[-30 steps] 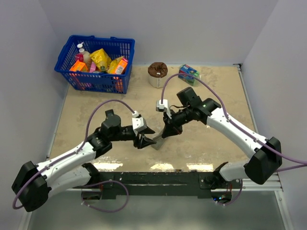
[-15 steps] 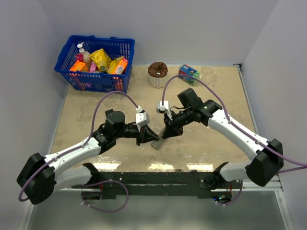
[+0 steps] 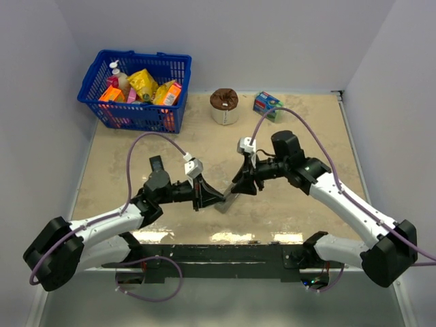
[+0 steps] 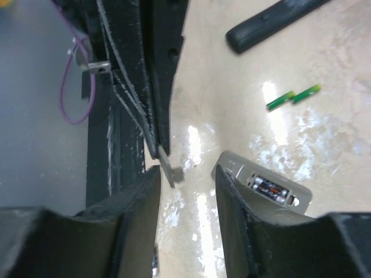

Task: Load the batteries into the remote control
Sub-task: Adjust the battery cover.

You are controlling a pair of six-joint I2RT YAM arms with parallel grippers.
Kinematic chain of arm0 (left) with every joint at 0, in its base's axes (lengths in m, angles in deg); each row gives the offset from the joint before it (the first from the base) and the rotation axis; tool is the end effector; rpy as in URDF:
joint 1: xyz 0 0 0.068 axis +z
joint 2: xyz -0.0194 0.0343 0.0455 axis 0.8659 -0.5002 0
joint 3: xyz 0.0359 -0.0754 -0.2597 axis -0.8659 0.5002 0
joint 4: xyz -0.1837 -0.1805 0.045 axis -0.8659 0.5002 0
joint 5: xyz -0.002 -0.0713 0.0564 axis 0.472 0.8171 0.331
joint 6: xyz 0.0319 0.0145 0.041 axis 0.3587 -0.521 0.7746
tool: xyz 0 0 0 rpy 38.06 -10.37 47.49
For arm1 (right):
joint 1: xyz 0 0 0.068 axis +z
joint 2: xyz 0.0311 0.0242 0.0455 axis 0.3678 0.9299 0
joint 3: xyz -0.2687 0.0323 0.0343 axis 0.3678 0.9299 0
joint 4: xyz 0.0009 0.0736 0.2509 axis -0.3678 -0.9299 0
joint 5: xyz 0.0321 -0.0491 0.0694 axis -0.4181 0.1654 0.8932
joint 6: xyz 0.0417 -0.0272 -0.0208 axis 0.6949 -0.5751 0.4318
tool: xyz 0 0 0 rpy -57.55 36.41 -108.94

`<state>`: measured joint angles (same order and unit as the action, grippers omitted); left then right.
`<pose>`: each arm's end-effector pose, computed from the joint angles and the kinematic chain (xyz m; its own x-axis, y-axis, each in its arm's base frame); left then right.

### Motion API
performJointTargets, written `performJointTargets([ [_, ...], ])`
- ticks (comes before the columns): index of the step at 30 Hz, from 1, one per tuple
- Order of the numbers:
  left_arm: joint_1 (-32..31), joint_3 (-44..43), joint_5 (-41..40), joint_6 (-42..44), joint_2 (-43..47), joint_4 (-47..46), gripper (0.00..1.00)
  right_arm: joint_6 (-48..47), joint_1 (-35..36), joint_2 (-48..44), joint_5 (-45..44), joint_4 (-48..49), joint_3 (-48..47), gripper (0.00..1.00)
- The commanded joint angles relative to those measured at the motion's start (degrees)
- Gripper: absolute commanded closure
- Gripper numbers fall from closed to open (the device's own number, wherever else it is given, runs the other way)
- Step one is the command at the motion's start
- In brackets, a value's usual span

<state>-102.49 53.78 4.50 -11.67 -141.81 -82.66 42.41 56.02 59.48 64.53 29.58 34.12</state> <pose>0.1506 -0.1686 0.2305 -0.4856 -0.0263 -0.8738 0.8627 0.1466 -0.4839 0.1881 0.1613 0.3076 -0.2680 -0.3849 -0.8832 -0.9633 0.1204 0.2399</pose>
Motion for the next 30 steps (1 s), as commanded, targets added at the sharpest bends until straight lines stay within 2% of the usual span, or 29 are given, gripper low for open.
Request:
performJointTargets([
  [1,-0.21,4.30,-6.10,-8.01,3.50,-14.50,1.00,11.68,-5.59,-3.92,9.15,17.63,4.91,0.52],
  [5,-0.21,6.15,-10.24,-9.95,5.44,-16.35,1.00,16.89,-6.66,-3.92,12.94,23.88,8.26,0.43],
  [8,-0.21,6.24,-11.03,-10.04,5.79,-16.44,1.00,17.34,-6.58,-2.78,13.38,24.42,8.53,0.41],
  [30,-0.30,5.80,-10.24,-13.47,2.36,-23.03,1.00,23.31,-5.35,0.39,14.26,34.25,8.62,0.45],
])
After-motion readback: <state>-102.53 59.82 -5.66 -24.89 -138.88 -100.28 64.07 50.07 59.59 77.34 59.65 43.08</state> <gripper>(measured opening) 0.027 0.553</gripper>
